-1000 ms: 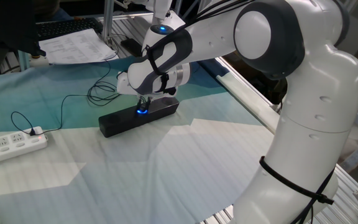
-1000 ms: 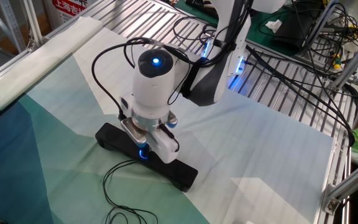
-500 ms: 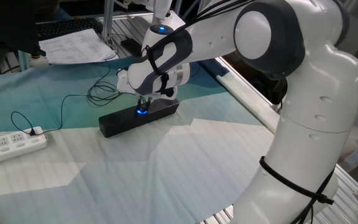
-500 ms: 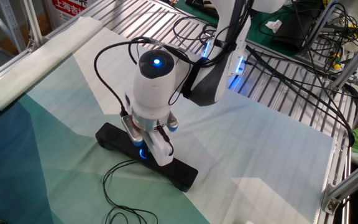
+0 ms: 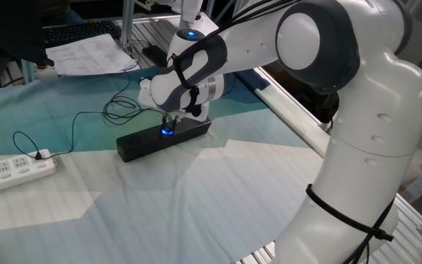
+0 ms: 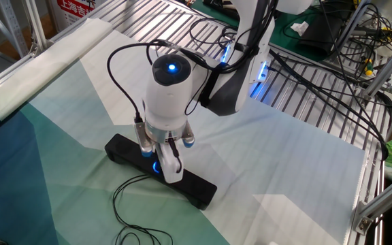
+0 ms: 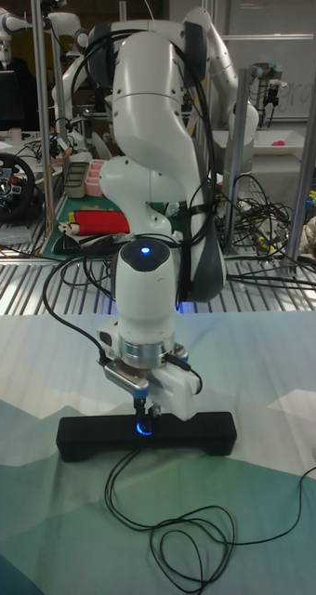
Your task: Turn the knob to increase the volume of the speaker
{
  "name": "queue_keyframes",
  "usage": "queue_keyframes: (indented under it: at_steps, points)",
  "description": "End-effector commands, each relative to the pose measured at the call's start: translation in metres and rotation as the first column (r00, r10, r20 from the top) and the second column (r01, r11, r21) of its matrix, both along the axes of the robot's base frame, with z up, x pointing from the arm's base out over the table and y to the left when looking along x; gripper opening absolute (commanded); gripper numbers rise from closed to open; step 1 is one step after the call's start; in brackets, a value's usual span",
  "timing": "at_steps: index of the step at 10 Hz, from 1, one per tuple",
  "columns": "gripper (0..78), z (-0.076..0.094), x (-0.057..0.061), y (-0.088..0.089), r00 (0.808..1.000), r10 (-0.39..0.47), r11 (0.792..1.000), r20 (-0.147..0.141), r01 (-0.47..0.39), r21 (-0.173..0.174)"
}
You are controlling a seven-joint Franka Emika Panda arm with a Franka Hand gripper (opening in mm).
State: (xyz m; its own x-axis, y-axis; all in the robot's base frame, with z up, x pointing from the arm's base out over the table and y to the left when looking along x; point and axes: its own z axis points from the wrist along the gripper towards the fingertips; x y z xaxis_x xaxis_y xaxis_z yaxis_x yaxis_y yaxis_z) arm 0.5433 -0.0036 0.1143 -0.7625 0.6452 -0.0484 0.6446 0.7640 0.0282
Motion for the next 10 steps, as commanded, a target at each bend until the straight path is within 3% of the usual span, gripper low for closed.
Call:
queue_keyframes:
  at_steps: [1,5,10]
  points:
    - [1.2,-0.0011,-0.0017,0.0000,0.994,-0.114,0.993,0.000,0.114,0.007]
    - [1.2,-0.0011,-0.0019,0.0000,0.975,-0.221,0.975,0.001,0.221,0.013]
    - [1.2,-0.0011,-0.0019,0.0000,0.930,-0.367,0.930,0.015,0.367,0.013]
